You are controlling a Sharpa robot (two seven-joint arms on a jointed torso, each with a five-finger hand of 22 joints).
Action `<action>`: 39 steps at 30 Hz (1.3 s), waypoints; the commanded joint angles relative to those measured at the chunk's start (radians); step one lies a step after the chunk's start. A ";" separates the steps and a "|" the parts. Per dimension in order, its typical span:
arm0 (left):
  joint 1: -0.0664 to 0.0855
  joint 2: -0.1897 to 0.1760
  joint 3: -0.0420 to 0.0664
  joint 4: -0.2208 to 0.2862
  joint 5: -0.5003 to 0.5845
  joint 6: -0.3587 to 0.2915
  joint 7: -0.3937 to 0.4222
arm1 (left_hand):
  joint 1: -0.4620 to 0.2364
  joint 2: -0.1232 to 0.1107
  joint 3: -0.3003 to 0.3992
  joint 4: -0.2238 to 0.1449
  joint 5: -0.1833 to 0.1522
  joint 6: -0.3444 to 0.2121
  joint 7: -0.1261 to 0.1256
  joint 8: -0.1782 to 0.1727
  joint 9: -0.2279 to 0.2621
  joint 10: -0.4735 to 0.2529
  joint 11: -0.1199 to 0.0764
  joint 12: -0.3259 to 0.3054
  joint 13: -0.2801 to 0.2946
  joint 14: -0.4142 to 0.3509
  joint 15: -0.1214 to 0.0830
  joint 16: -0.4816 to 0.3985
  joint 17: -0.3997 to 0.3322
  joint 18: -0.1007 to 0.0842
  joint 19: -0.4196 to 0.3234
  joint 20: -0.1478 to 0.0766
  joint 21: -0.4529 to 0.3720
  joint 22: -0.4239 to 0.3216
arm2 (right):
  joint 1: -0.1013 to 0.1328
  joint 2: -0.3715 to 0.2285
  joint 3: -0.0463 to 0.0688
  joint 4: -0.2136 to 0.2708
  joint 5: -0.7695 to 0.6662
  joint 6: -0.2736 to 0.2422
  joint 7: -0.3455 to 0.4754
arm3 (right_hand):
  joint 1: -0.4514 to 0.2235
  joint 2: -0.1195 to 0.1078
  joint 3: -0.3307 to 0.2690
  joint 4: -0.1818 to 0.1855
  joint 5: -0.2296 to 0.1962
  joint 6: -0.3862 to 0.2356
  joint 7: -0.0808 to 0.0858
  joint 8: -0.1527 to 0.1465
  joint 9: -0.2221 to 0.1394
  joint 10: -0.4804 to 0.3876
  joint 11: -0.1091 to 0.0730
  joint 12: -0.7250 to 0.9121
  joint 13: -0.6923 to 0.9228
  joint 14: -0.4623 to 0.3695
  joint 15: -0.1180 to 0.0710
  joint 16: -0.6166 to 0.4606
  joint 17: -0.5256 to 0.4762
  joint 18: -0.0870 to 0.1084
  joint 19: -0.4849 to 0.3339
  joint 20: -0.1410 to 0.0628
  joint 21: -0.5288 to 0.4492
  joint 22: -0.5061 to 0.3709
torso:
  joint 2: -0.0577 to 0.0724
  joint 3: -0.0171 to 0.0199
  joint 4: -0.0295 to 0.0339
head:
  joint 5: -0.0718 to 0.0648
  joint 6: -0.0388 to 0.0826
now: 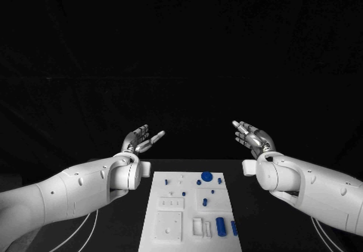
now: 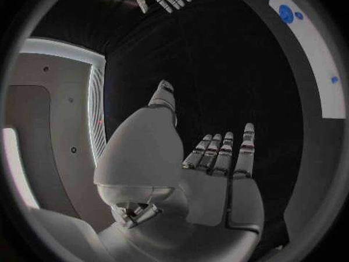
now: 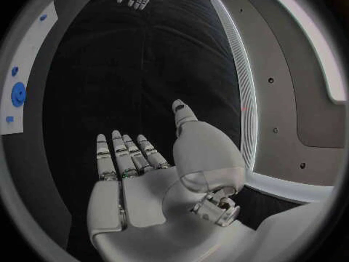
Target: Assemble the parts on the task board
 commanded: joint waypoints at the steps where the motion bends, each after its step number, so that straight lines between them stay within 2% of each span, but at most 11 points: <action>1: 0.036 0.035 -0.021 -0.092 0.037 0.155 -0.050 | 0.052 -0.005 -0.001 0.015 0.006 0.017 0.003 0.005 0.002 0.017 0.004 0.004 0.003 0.016 0.004 0.007 0.002 0.024 0.023 0.008 0.007 0.003 | 0.010 0.016 0.017 -0.072 -0.092 0.250 -0.114 | 0.092 0.005 0.019 -0.076 -0.032 0.025 0.042 0.008 0.003 0.028 0.008 0.006 0.003 0.026 0.010 0.005 0.003 0.011 0.025 0.008 0.006 0.002 | 0.000 0.0001 0.0000 | 0.000 0.000; 8: 0.087 0.085 -0.061 -0.223 0.055 0.233 -0.078 | 0.052 -0.005 0.000 0.015 0.006 0.018 0.004 0.005 0.002 0.017 0.005 0.004 0.003 0.017 0.005 0.007 0.002 0.024 0.024 0.008 0.007 0.003 | 0.024 0.038 0.047 -0.177 -0.135 0.386 -0.180 | 0.122 -0.008 0.057 -0.130 -0.058 0.038 0.042 0.009 0.004 0.044 0.010 0.007 0.003 0.041 0.014 0.006 0.003 0.007 0.027 0.005 0.006 0.003 | 0.000 0.0001 0.0000 | 0.000 0.000; 14: 0.102 0.101 -0.073 -0.263 0.060 0.257 -0.087 | 0.053 0.003 0.005 0.014 0.005 0.022 0.008 0.006 0.002 0.025 0.008 0.005 0.003 0.024 0.007 0.007 0.002 0.025 0.030 0.008 0.008 0.004 | 0.028 0.045 0.057 -0.212 -0.150 0.432 -0.203 | 0.182 -0.025 0.108 -0.194 -0.083 0.117 0.050 0.013 0.008 0.140 0.018 0.012 0.008 0.130 0.027 0.010 0.007 -0.013 0.068 -0.014 0.012 0.006 | 0.000 0.0001 0.0000 | 0.000 0.000; 15: 0.102 0.089 -0.072 -0.256 0.062 0.283 -0.088 | 0.053 0.007 0.007 0.013 0.004 0.024 0.011 0.006 0.002 0.030 0.010 0.005 0.003 0.029 0.009 0.007 0.003 0.026 0.033 0.008 0.009 0.004 | 0.026 0.067 0.057 -0.261 -0.305 0.389 -0.176 | 0.193 -0.024 0.114 -0.202 -0.081 0.141 0.056 0.016 0.009 0.170 0.025 0.013 0.009 0.156 0.036 0.011 0.009 -0.016 0.085 -0.019 0.015 0.007 | 0.001 -0.0004 -0.0008 | 0.017 -0.024; 18: 0.102 0.084 -0.072 -0.249 0.059 0.296 -0.077 | 0.036 0.082 0.028 -0.039 -0.004 0.117 0.048 0.015 0.008 0.188 0.043 0.013 0.008 0.158 0.021 0.015 0.008 0.035 0.089 0.007 0.024 0.011 | 0.023 0.072 0.057 -0.263 -0.433 0.368 -0.164 | 0.204 -0.024 0.123 -0.209 -0.094 0.215 0.050 0.017 0.012 0.252 0.019 0.017 0.013 0.208 0.030 0.013 0.011 -0.027 0.142 -0.030 0.022 0.012 | 0.002 -0.0013 -0.0014 | 0.017 -0.027; 21: 0.102 0.075 -0.073 -0.236 0.047 0.302 -0.059 | -0.011 0.146 0.009 -0.157 -0.001 0.252 0.050 0.025 0.015 0.321 0.044 0.018 0.017 0.293 0.024 0.020 0.014 0.049 0.174 0.001 0.055 0.020 | 0.021 0.078 0.057 -0.266 -0.536 0.350 -0.154 | 0.213 -0.028 0.134 -0.224 -0.095 0.292 0.039 0.020 0.015 0.308 0.010 0.019 0.015 0.268 0.021 0.016 0.014 -0.040 0.174 -0.043 0.023 0.012 | 0.004 -0.0015 -0.0008 | 0.018 -0.030; 24: 0.102 0.063 -0.072 -0.221 0.041 0.303 -0.039 | -0.023 0.185 -0.016 -0.214 0.001 0.350 0.051 0.026 0.019 0.444 0.045 0.022 0.021 0.464 0.026 0.025 0.021 0.046 0.281 -0.022 0.098 0.030 | 0.018 0.084 0.057 -0.269 -0.650 0.336 -0.144 | 0.207 -0.024 0.151 -0.241 -0.080 0.417 0.025 0.026 0.021 0.482 -0.013 0.027 0.023 0.528 -0.010 0.027 0.026 -0.041 0.351 -0.070 0.055 0.024 | 0.009 -0.0022 0.0011 | 0.021 -0.032; 27: 0.104 0.051 -0.072 -0.203 0.038 0.306 -0.020 | -0.021 0.217 -0.034 -0.246 0.018 0.516 0.056 0.035 0.025 0.668 0.044 0.029 0.026 0.645 0.026 0.032 0.028 0.001 0.358 -0.085 0.142 0.038 | 0.016 0.090 0.057 -0.270 -0.767 0.327 -0.142 | 0.198 -0.022 0.178 -0.262 -0.058 0.528 0.016 0.032 0.026 0.624 -0.035 0.031 0.028 0.602 -0.037 0.035 0.028 -0.042 0.492 -0.093 0.084 0.036 | 0.015 -0.0024 0.0044 | 0.023 -0.029; 28: 0.106 0.046 -0.072 -0.195 0.038 0.304 -0.014 | -0.021 0.228 -0.044 -0.256 0.018 0.546 0.052 0.032 0.027 0.690 0.042 0.031 0.030 0.673 0.023 0.030 0.029 -0.024 0.380 -0.107 0.153 0.037 | 0.016 0.092 0.057 -0.268 -0.807 0.325 -0.144 | 0.192 -0.023 0.190 -0.269 -0.051 0.561 0.013 0.033 0.027 0.641 -0.041 0.031 0.028 0.637 -0.049 0.033 0.028 -0.042 0.524 -0.104 0.093 0.036 | 0.018 -0.0022 0.0051 | 0.024 -0.030; 34: 0.124 0.008 -0.072 -0.130 0.036 0.296 -0.002 | -0.007 0.253 -0.067 -0.288 0.023 0.622 0.040 0.036 0.031 0.758 0.016 0.032 0.029 0.856 -0.036 0.045 0.041 -0.061 0.490 -0.180 0.215 0.045 | 0.015 0.104 0.057 -0.250 -1.003 0.324 -0.173 | 0.183 -0.061 0.286 -0.277 -0.046 0.666 0.005 0.038 0.032 0.697 -0.073 0.033 0.029 0.883 -0.137 0.056 0.044 -0.039 0.742 -0.196 0.163 0.045 | 0.041 -0.0042 0.0115 | 0.020 -0.025; 39: 0.141 -0.026 -0.072 -0.056 0.036 0.298 -0.004 | -0.005 0.261 -0.083 -0.306 0.024 0.624 0.040 0.036 0.031 0.759 0.016 0.033 0.029 0.859 -0.037 0.039 0.038 -0.075 0.491 -0.188 0.218 0.034 | 0.014 0.108 0.057 -0.234 -1.199 0.341 -0.215 | 0.180 -0.095 0.286 -0.274 -0.040 0.698 -0.011 0.036 0.032 0.726 -0.098 0.032 0.029 1.073 -0.195 0.120 0.097 -0.011 0.926 -0.253 0.252 0.073 | 0.068 -0.0104 0.0260 | 0.008 -0.019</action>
